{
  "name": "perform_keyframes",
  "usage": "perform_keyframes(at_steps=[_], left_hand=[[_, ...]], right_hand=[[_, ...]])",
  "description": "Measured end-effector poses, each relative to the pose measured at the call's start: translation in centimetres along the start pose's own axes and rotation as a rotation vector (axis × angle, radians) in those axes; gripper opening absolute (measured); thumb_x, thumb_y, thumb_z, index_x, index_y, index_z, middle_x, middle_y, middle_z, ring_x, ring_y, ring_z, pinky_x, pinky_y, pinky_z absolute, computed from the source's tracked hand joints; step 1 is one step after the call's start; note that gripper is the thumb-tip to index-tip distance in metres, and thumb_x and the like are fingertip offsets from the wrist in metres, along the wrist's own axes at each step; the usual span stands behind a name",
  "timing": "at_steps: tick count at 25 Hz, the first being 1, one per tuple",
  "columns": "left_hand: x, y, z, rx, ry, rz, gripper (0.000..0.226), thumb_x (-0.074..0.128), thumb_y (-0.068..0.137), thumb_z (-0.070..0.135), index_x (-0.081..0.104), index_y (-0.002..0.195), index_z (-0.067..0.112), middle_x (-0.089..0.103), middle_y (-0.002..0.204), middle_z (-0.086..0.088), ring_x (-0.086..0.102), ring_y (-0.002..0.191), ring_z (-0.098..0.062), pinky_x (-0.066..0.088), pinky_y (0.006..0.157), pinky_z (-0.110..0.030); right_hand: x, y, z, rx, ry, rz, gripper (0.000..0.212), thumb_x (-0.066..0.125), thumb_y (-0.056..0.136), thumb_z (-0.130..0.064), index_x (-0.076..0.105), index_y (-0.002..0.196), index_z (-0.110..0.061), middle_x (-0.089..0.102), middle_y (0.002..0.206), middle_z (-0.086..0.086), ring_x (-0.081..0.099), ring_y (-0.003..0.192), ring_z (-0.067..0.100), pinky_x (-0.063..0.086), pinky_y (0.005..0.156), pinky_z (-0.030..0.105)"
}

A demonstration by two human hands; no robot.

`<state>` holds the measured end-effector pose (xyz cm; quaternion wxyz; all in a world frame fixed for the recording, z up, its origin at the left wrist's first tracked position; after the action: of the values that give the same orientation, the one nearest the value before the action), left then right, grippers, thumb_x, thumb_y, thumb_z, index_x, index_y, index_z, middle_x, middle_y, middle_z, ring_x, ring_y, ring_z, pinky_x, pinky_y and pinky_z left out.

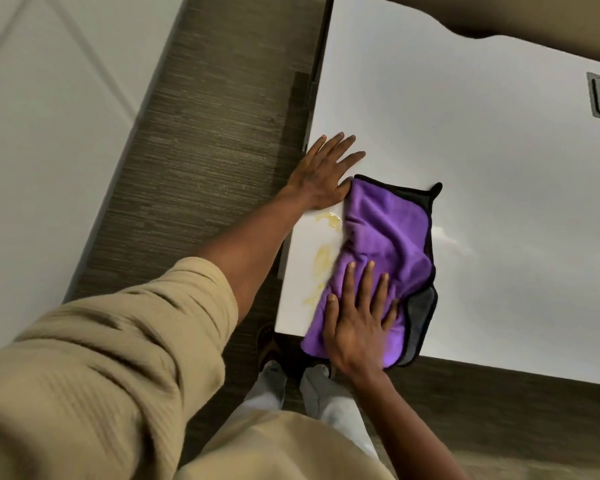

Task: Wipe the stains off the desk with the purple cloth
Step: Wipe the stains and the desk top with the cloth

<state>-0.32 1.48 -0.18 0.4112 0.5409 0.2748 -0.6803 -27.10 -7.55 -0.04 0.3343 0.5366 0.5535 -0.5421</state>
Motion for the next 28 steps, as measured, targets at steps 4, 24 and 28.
perform_keyframes(at_steps=[4,24,28], left_hand=[[-0.1,0.0,-0.2,-0.007,-0.018,-0.008,0.068,0.027,0.095,0.05,0.032,0.159,0.028,0.02,0.17,-0.006,0.013,0.157,-0.025,0.005,0.128,-0.045],[0.2,0.6,-0.6,0.02,-0.081,0.061,0.062,0.039,0.095,0.046,0.043,0.153,0.028,0.032,0.165,-0.007,0.024,0.154,-0.028,0.012,0.127,-0.047],[0.1,0.6,-0.5,0.017,-0.086,0.04,0.065,0.034,0.093,0.047,0.041,0.154,0.025,0.029,0.167,-0.007,0.021,0.156,-0.027,0.011,0.128,-0.047]], right_hand=[[0.8,-3.1,-1.1,-0.297,-0.115,-0.164,0.067,0.024,0.106,-0.054,-0.009,0.162,-0.037,-0.016,0.171,-0.004,-0.019,0.157,0.027,0.003,0.122,0.056],[-2.7,8.7,0.8,0.092,0.075,-0.069,0.068,0.013,0.103,-0.065,-0.009,0.161,-0.038,-0.008,0.172,0.0,-0.009,0.158,0.03,0.003,0.122,0.061],[-2.5,7.2,-1.1,-0.174,-0.008,-0.096,0.068,0.018,0.103,-0.064,-0.012,0.16,-0.041,-0.013,0.171,-0.008,-0.014,0.157,0.023,0.008,0.122,0.06]])
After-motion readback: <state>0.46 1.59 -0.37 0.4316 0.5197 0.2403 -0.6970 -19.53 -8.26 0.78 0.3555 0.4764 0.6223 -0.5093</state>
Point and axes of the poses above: each hand's wrist, its own y-axis towards the middle knuckle, its own x-axis out of the palm, z = x × y, the point moved 7 cm from there along y, towards the middle knuckle
